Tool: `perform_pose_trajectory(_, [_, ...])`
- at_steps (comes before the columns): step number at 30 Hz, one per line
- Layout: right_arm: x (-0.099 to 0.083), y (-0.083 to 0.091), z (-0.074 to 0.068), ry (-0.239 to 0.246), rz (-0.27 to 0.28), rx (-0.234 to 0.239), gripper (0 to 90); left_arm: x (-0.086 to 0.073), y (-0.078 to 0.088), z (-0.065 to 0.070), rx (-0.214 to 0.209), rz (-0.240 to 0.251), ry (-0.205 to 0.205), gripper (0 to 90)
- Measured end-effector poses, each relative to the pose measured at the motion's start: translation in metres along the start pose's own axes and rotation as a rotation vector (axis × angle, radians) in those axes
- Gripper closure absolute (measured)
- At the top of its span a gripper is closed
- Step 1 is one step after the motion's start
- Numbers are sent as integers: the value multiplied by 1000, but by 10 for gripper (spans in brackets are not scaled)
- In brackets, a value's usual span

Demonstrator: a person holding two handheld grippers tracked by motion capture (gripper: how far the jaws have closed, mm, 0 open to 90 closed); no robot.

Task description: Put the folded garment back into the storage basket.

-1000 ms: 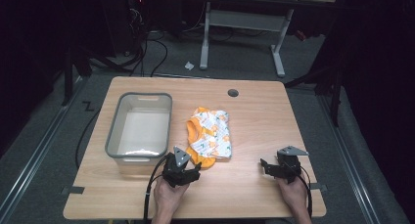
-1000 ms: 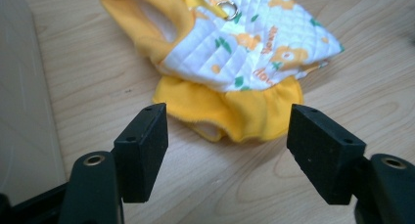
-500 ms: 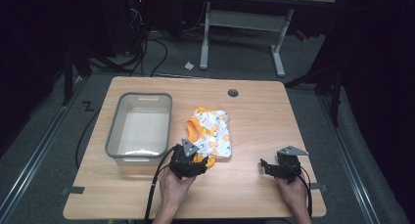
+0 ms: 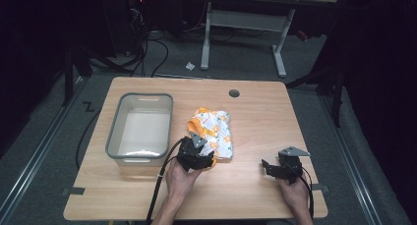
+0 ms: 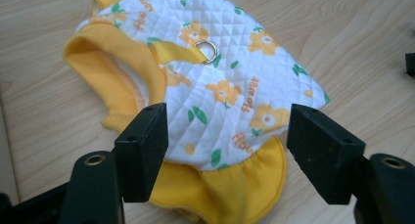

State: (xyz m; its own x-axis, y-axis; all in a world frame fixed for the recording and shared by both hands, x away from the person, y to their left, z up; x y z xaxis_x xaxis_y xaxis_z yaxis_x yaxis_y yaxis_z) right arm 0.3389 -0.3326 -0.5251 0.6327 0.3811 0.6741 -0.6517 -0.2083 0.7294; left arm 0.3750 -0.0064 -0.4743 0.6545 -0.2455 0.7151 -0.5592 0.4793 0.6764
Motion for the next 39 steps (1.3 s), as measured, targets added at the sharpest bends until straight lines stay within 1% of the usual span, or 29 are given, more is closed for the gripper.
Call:
perform_pose_trajectory(1, [0,0,0,0,0,0,232,0,0,0,0,0,0,323])
perform_pose_trajectory(4, [0,0,0,0,0,0,232,9,-5,-2,25,-11,4,323])
perform_pose_trajectory(7, [0,0,0,0,0,0,232,14,-10,-3,33,-20,6,322])
perform_pose_trajectory(12, [0,0,0,-1,0,0,232,23,-17,-4,35,-33,15,319])
perform_pose_trajectory(14, [0,0,0,-1,0,0,232,24,-18,-4,34,-27,16,318])
perform_pose_trajectory(15, [0,0,0,-1,0,0,232,25,-19,-5,30,-21,26,318])
perform_pose_trajectory(16, [0,0,0,-1,0,0,232,27,-20,-6,29,-29,30,318])
perform_pose_trajectory(17, [0,0,0,-1,0,0,232,28,-21,-7,35,-30,29,317])
perform_pose_trajectory(18, [0,0,0,-1,0,0,232,31,-23,-10,34,-31,40,317])
perform_pose_trajectory(21, [0,0,0,-1,0,0,232,36,-27,-13,40,-35,51,315])
perform_pose_trajectory(22, [0,0,0,0,0,0,232,36,-29,-14,36,-28,63,314])
perform_pose_trajectory(23, [0,0,0,0,0,0,232,36,-29,-14,36,-28,63,314])
perform_pose_trajectory(24, [0,0,0,0,0,0,232,36,-34,-18,42,-38,80,310])
perform_pose_trajectory(25, [0,0,0,-1,0,0,232,36,-34,-18,42,-38,80,307])
perform_pose_trajectory(26, [0,0,0,-1,0,0,232,35,-41,-22,48,-66,89,302])
perform_pose_trajectory(27, [0,0,0,-1,0,0,232,35,-41,-22,48,-66,89,300])
perform_pose_trajectory(28, [0,0,0,-1,0,0,232,33,-48,-24,62,-90,98,297])
perform_pose_trajectory(29, [0,0,0,-1,0,0,232,32,-50,-25,64,-99,95,294])
perform_pose_trajectory(31, [0,0,0,-1,0,0,232,31,-55,-26,70,-107,97,294])
perform_pose_trajectory(32, [0,0,0,-1,0,0,232,30,-58,-27,72,-110,104,294])
perform_pose_trajectory(33, [0,0,0,-1,0,0,232,30,-58,-27,72,-110,104,294])
perform_pose_trajectory(34, [0,0,0,-1,0,0,232,29,-63,-29,81,-123,113,294])
perform_pose_trajectory(36, [0,0,0,-1,0,0,232,27,-69,-32,84,-145,123,294])
perform_pose_trajectory(39, [0,0,0,-1,0,0,232,25,-73,-35,87,-161,126,291])
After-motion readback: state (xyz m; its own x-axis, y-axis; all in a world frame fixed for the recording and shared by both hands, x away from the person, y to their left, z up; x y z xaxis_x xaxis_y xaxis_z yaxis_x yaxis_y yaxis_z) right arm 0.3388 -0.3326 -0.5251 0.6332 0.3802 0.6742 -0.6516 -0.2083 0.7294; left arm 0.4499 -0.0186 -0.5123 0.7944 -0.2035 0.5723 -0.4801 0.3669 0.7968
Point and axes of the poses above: each handheld gripper's, and its own axes: y roughly backward along the jaws, x roughly out of its top, z roughly to its right, the point moved 1 cm from there along -y, roughly forward along the jaws, and after that the axes turned 9 degrees about y, right-handed, at the moved point
